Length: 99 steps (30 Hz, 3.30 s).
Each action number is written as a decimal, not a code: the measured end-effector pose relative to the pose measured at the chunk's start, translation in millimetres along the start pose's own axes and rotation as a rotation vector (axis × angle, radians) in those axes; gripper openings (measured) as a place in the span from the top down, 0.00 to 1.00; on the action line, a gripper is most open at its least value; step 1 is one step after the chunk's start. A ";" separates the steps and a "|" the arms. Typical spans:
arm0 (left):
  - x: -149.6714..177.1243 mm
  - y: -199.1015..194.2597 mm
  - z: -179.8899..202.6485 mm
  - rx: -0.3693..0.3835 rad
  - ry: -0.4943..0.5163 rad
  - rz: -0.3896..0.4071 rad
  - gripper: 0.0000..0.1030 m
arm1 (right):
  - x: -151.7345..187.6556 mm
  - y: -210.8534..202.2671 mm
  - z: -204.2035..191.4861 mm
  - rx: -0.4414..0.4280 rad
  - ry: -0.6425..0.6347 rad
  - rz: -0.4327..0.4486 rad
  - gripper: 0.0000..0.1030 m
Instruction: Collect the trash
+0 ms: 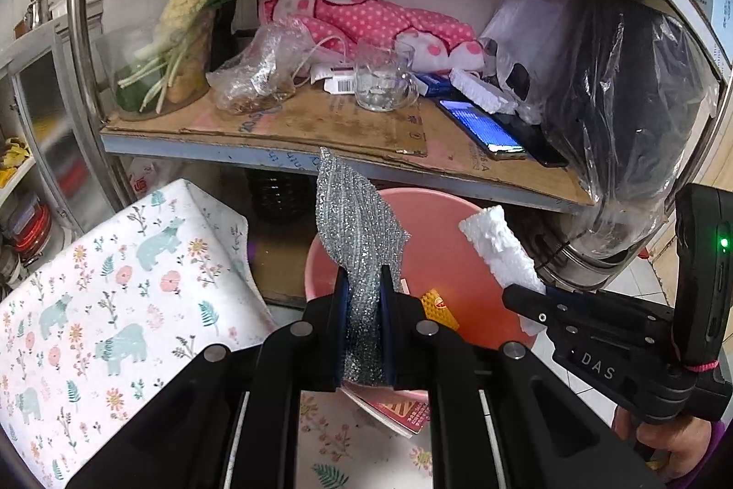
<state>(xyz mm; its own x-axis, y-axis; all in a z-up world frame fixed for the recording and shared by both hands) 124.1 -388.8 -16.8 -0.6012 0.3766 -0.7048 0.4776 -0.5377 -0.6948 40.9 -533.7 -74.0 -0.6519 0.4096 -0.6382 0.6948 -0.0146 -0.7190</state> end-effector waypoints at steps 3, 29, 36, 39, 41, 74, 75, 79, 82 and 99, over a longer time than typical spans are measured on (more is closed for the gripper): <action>1.3 9.4 2.8 0.010 0.000 -0.008 0.89 | -0.1 9.6 3.0 0.015 0.006 -0.009 0.86; 20.4 54.8 11.4 0.005 -0.002 -0.096 0.85 | 3.5 39.7 6.7 0.075 -0.012 -0.065 0.86; 19.8 53.6 10.5 0.013 -0.011 -0.102 0.76 | 4.4 39.6 5.0 0.067 -0.010 -0.064 0.70; 18.8 51.5 10.1 0.019 -0.018 -0.097 0.67 | 4.4 38.4 4.5 0.067 -0.015 -0.061 0.69; 17.7 50.1 10.5 0.020 -0.022 -0.095 0.60 | 4.2 36.9 4.3 0.069 -0.020 -0.057 0.69; 15.4 -11.8 -6.3 -0.005 -0.107 0.036 0.43 | 21.7 -9.7 -32.7 0.093 -0.133 0.028 0.33; 15.7 -14.5 -6.3 -0.006 -0.109 0.041 0.43 | 22.8 -11.4 -33.8 0.091 -0.133 0.030 0.33; 17.2 -23.0 -5.9 -0.008 -0.112 0.054 0.43 | 25.8 -16.8 -37.8 0.097 -0.138 0.042 0.33; 19.2 -27.8 -3.8 -0.008 -0.108 0.057 0.43 | 26.5 -20.1 -39.6 0.101 -0.141 0.049 0.33; 29.5 -58.5 3.9 -0.016 -0.094 0.117 0.43 | 33.3 -45.0 -46.0 0.115 -0.152 0.106 0.33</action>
<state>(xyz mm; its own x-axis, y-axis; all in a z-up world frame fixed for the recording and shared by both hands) 75.9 -349.2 3.7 -0.5976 0.2390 -0.7654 0.5582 -0.5612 -0.6111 1.9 -477.4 -50.3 -0.6211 0.2578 -0.7401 0.7287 -0.1575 -0.6665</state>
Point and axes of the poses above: each gripper's, at about its wrist camera, not at the fingertips, and y roughly the way its jaws point, z to its right, x to its underside, the point moved 4 cm from there along y, roughly the way its jaws point, and after that the axes turned 2 degrees about -y, right-handed, at the moved point
